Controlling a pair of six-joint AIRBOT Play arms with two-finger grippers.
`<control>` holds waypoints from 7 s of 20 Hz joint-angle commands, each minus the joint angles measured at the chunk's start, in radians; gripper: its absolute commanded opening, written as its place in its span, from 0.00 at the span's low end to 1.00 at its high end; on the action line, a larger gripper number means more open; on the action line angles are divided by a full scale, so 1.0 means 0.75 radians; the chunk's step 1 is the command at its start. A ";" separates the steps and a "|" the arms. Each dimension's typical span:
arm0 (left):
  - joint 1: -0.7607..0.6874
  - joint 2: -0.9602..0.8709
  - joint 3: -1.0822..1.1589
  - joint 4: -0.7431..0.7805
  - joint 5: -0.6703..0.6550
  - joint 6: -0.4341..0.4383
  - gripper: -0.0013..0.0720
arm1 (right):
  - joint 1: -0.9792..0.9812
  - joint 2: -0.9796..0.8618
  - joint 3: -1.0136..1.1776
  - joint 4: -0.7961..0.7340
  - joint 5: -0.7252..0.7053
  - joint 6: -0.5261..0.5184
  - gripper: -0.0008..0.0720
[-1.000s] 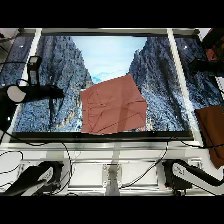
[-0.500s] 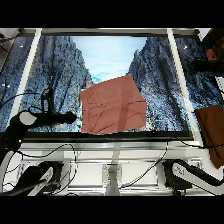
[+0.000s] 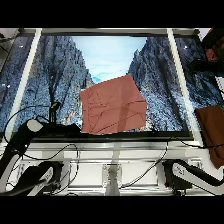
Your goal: Fold the clothes and pants, and hang the long-sleeved shirts on hangers.
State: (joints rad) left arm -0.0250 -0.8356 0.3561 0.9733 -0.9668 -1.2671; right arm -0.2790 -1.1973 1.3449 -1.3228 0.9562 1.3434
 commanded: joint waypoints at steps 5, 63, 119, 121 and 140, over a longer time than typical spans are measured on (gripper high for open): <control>-0.040 -0.009 -0.069 -0.026 0.156 0.040 0.75 | -0.001 0.000 0.000 0.018 0.079 0.006 0.76; -0.181 -0.267 -0.056 -0.385 0.336 0.144 0.03 | 0.566 -0.523 -0.459 0.465 0.430 -0.556 0.18; -0.162 -0.612 0.726 -0.505 0.568 0.444 0.96 | 0.201 -0.034 -0.536 0.539 -0.437 -0.125 0.66; -0.082 -0.612 0.726 -0.418 0.340 0.444 0.96 | 0.043 -0.043 -0.536 0.478 -0.155 -0.125 0.66; -0.055 -0.630 0.725 -0.400 0.155 0.375 0.96 | 0.033 -0.545 -0.537 0.620 0.256 0.010 0.60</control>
State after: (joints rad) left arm -0.0669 -1.2995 0.8997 0.6727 -0.8494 -0.9478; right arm -0.2810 -1.5833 0.9428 -0.8719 1.2053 1.3312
